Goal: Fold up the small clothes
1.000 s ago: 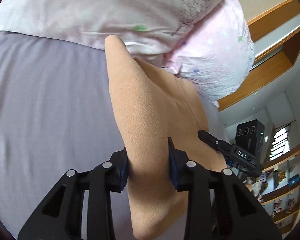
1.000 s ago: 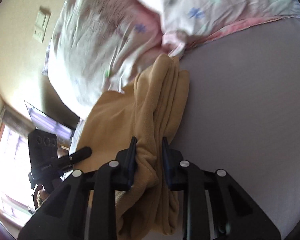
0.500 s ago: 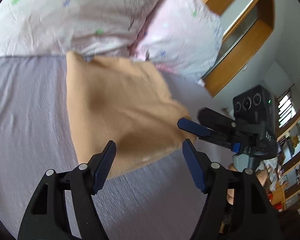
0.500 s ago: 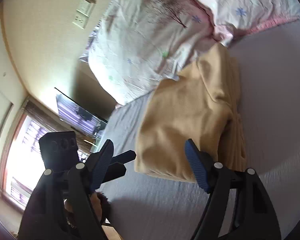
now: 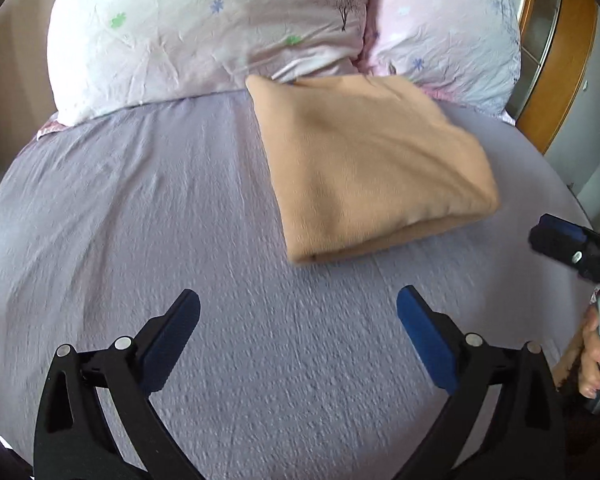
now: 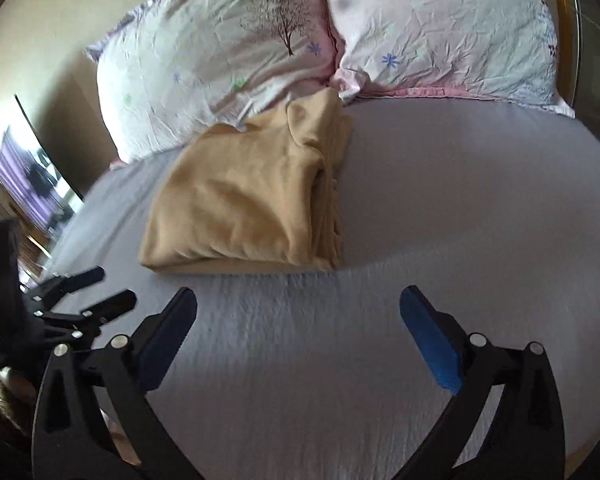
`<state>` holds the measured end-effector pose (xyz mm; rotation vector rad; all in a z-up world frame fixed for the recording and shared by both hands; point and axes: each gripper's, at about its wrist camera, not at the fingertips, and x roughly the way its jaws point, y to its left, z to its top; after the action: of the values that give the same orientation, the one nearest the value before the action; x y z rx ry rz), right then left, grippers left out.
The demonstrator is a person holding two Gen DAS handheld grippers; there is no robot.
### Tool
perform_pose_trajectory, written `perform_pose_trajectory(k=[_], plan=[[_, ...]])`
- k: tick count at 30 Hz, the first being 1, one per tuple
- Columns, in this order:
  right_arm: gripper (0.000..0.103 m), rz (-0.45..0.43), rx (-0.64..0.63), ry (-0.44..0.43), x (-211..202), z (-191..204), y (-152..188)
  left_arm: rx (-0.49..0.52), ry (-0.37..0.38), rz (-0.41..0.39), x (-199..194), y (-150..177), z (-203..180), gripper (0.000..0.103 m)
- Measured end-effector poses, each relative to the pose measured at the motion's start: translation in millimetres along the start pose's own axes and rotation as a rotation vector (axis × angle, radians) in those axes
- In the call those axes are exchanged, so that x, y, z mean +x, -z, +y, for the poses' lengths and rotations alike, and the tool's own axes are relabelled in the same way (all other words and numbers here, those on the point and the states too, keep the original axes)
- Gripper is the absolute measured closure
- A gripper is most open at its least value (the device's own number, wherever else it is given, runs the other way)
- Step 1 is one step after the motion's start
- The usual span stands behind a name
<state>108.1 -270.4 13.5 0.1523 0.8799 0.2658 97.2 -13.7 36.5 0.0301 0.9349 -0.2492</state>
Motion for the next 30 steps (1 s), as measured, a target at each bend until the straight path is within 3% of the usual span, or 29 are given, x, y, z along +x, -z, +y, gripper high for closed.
perform_pose_trajectory(k=[5, 12, 30], plan=[[0.002, 0.06, -0.054, 0.085, 25, 14, 21, -0.002, -0.044, 0.038, 14, 3, 3, 0.003], [0.002, 0.065, -0.1, 0.155, 41, 30, 24, 0.015, -0.105, 0.054, 18, 8, 0, 0.003], [0.002, 0.075, -0.117, 0.196, 47, 33, 25, -0.01, -0.135, 0.092, 22, 4, 0, 0.001]])
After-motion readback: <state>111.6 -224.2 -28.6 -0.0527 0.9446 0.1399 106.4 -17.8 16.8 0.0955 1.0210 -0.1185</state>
